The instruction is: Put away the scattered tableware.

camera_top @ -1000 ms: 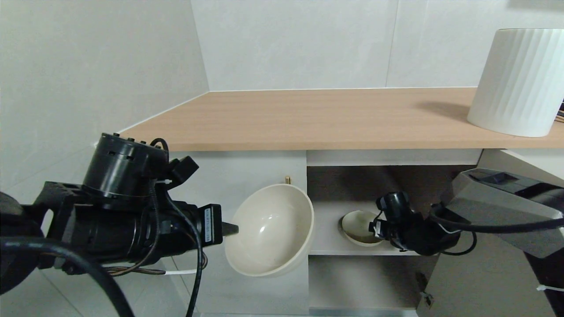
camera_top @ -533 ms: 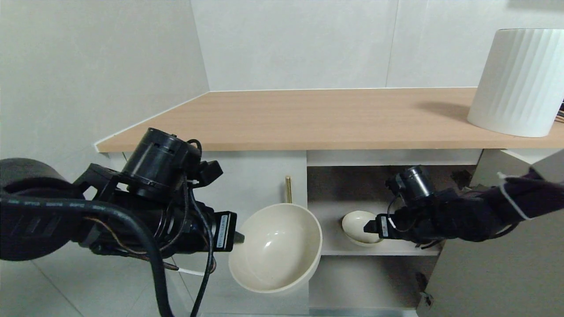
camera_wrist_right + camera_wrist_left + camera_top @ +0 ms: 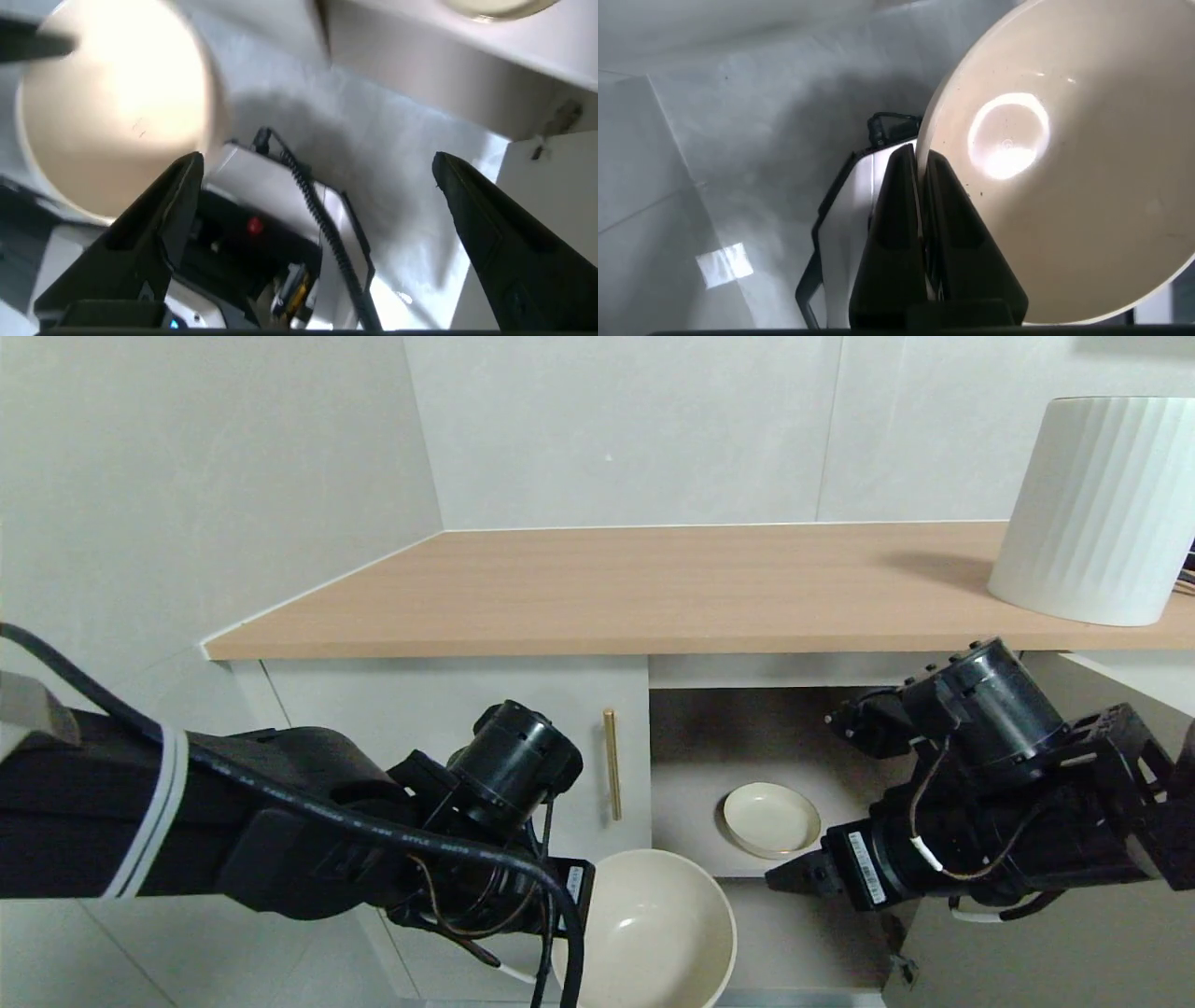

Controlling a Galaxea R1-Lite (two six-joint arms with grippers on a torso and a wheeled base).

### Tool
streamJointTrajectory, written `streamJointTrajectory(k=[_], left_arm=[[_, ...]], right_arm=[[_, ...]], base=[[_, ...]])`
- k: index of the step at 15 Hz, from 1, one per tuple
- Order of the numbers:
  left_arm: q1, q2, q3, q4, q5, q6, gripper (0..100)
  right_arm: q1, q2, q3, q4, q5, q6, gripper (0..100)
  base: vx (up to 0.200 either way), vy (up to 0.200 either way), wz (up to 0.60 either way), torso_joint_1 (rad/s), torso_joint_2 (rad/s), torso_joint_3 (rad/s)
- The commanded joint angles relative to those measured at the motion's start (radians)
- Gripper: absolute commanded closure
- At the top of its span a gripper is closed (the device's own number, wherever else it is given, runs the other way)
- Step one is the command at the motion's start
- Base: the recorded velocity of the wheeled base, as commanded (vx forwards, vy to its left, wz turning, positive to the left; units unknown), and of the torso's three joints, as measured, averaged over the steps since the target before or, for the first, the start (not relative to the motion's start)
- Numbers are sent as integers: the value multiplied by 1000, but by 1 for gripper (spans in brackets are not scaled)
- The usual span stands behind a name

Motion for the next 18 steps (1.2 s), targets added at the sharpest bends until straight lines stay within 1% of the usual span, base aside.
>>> streamJointTrajectory(k=[1,5,6,7,8,11,14,15,18], left_arm=[[-15,24,1,-2,1,-2,100],[-29,14,2,-2,7,-2,100],[-35,12,2,-2,7,-5,100],[-45,12,2,-2,8,-19,100],[-50,9,2,-2,12,-28,100],[-56,7,5,-2,13,-28,100],[-62,11,8,-2,13,-28,100],[-64,12,10,-2,13,-30,100],[-65,9,11,-2,13,-30,100]], right_arm=[[39,22,5,-1,-3,0,0],[87,122,4,-6,-42,8,0],[102,141,2,-9,-51,11,0],[108,154,-1,-10,-54,14,0],[111,164,-5,-10,-54,19,0],[114,182,-7,-38,-54,43,0],[116,184,-7,-38,-54,46,0],[116,193,-7,-38,-54,46,100],[117,196,-9,-39,-53,48,100]], base=[[0,0,0,0,0,0],[0,0,0,0,0,0],[0,0,0,0,0,0],[0,0,0,0,0,0],[0,0,0,0,0,0],[0,0,0,0,0,0],[0,0,0,0,0,0],[0,0,0,0,0,0],[0,0,0,0,0,0]])
